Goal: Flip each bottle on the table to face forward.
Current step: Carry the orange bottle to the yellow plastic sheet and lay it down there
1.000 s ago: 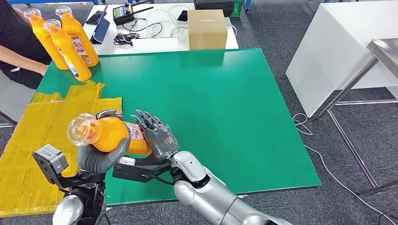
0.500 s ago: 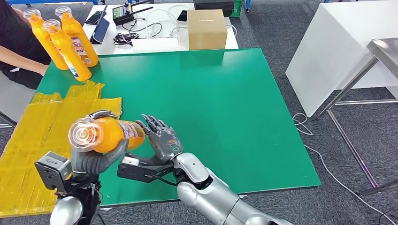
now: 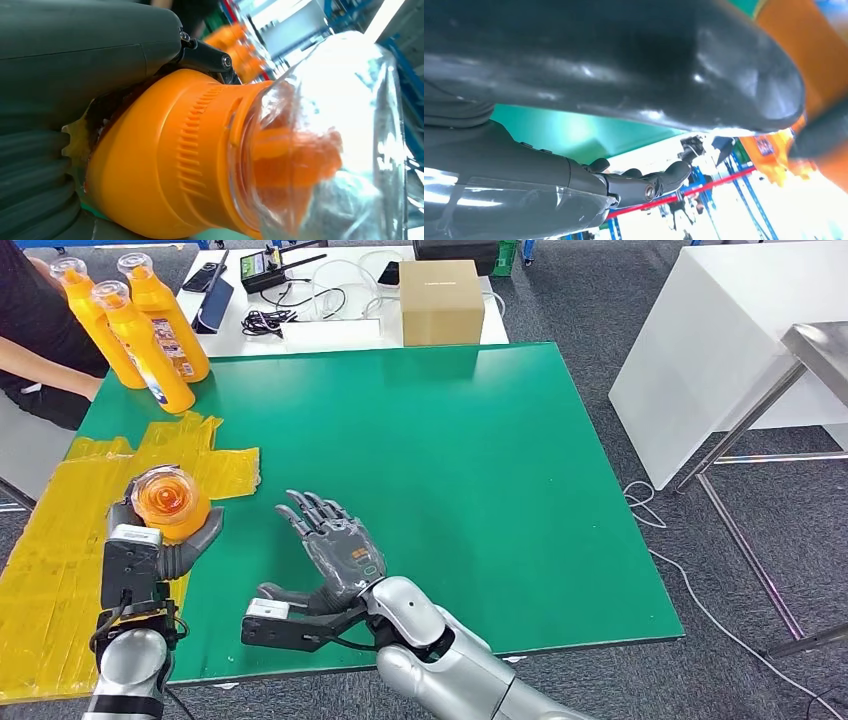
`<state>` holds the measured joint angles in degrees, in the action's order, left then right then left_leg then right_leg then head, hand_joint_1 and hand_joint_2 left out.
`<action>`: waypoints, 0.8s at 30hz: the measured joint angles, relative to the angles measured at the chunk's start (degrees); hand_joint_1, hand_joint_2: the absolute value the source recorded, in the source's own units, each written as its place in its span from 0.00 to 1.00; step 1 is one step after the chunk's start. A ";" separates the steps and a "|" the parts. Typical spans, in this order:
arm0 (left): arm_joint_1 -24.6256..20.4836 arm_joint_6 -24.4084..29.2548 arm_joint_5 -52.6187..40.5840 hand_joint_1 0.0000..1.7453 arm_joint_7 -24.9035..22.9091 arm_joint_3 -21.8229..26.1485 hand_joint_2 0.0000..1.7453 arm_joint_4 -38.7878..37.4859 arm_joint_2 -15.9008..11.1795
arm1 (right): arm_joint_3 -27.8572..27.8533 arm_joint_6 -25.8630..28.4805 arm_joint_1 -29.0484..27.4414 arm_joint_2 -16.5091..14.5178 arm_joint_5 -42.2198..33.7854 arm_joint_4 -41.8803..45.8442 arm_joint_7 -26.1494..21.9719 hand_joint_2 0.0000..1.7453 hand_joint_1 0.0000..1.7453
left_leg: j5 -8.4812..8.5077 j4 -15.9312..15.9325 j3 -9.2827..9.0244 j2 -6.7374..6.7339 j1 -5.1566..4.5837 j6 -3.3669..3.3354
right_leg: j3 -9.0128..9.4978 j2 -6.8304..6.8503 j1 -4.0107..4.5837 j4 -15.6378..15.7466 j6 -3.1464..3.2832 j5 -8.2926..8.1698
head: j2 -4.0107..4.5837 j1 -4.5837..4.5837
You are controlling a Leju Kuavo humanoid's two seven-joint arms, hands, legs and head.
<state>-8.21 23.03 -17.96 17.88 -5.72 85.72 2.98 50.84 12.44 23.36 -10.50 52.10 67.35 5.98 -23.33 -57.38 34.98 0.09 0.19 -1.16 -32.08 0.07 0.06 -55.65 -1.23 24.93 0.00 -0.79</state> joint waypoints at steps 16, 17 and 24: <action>-5.21 15.18 -41.82 1.00 -8.76 3.39 1.00 -20.70 -4.49 | 0.04 0.17 -3.72 3.72 -0.86 11.02 -1.01 0.00 0.00 | 0.01 0.00 0.00 -0.04 0.01 0.01 | -0.02 -0.01 0.00 0.00 0.00 0.00 | 0.00 0.01; -5.34 15.21 -41.91 1.00 -8.81 3.38 1.00 -21.40 -4.62 | 0.04 0.17 -3.79 3.82 -0.86 11.32 -1.04 0.00 0.00 | 0.01 0.00 0.00 -0.04 0.01 0.01 | -0.02 -0.01 0.00 0.00 0.00 0.00 | 0.00 0.01; -6.59 15.62 -50.69 1.00 -13.42 3.10 1.00 -25.75 -5.40 | 0.04 0.05 -4.28 4.32 -1.48 13.03 -1.54 0.00 0.00 | 0.00 0.00 0.01 -0.03 0.00 0.01 | -0.02 0.00 0.00 0.00 0.00 0.00 | 0.00 0.01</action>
<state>-14.80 38.65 -68.65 4.46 -2.62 59.98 -2.42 50.88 12.49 19.08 -6.18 50.61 80.38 4.45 -23.32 -57.38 34.99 0.06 0.20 -1.15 -32.10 0.06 0.05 -55.65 -1.22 24.93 0.00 -0.78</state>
